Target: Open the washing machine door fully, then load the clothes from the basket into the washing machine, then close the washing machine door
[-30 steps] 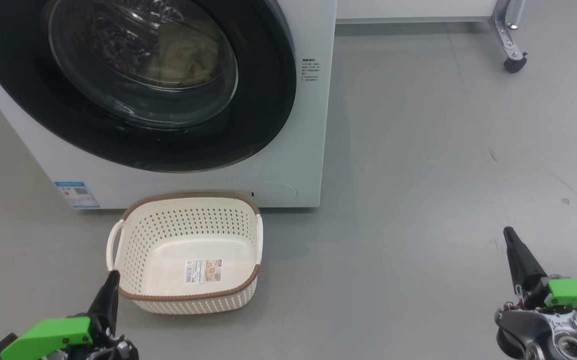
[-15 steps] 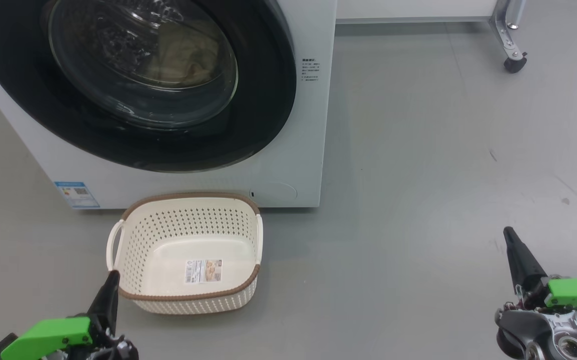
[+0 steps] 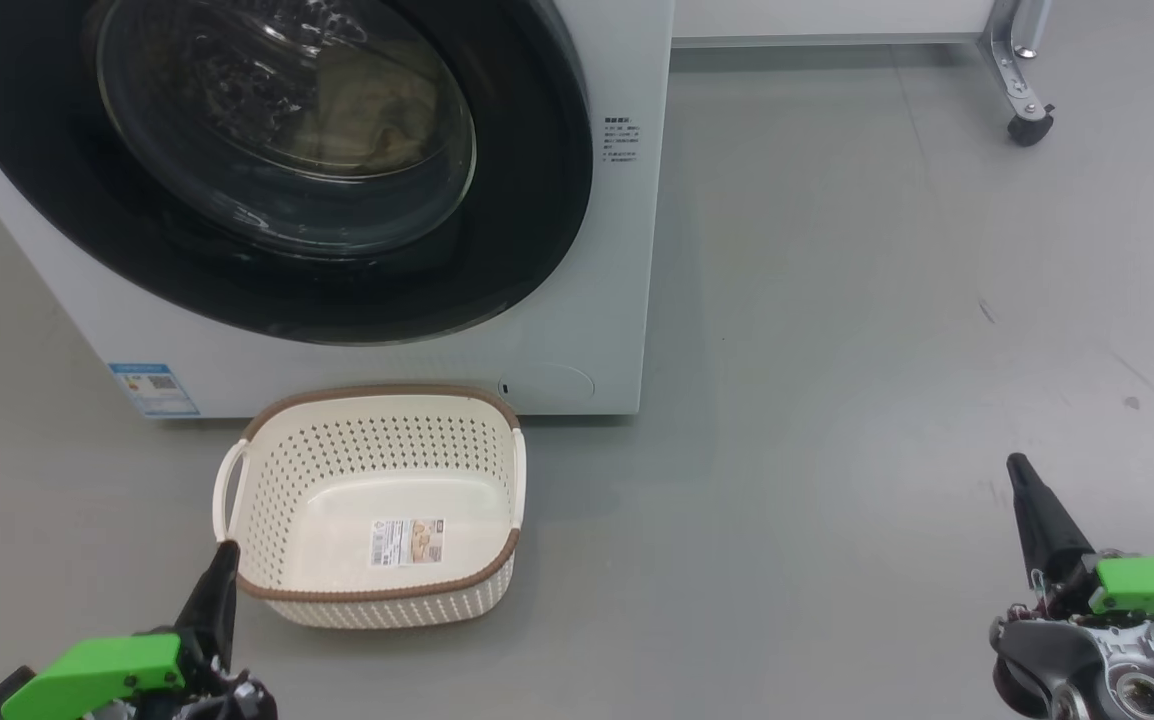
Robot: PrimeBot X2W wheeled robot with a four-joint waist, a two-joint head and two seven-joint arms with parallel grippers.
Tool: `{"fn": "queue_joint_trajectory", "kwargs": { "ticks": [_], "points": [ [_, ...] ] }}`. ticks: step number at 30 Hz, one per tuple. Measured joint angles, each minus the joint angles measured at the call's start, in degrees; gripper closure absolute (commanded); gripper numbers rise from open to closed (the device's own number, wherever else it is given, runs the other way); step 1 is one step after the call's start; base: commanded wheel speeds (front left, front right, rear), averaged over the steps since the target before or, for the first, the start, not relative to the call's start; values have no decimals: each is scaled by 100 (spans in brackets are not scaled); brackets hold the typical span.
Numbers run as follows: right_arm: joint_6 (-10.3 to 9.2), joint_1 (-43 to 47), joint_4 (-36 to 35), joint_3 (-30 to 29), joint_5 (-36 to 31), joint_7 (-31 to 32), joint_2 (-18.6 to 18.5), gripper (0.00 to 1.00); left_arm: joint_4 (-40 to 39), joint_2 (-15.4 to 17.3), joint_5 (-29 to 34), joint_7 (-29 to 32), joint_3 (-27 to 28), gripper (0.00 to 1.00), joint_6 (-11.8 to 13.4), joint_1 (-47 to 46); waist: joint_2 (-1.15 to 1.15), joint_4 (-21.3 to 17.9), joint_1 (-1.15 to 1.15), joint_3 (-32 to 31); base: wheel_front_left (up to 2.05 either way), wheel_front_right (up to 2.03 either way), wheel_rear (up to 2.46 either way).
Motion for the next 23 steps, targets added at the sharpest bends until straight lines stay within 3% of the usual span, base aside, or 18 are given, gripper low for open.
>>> {"fn": "queue_joint_trajectory", "kwargs": {
  "ticks": [23],
  "points": [
    [0, 0, 0, -1, 0, 0, 0, 100, 0, -4, 1, 7, 5, 100, 0, 0, 0, 0, 0, 0, 0, 0, 0]
  ]
}}
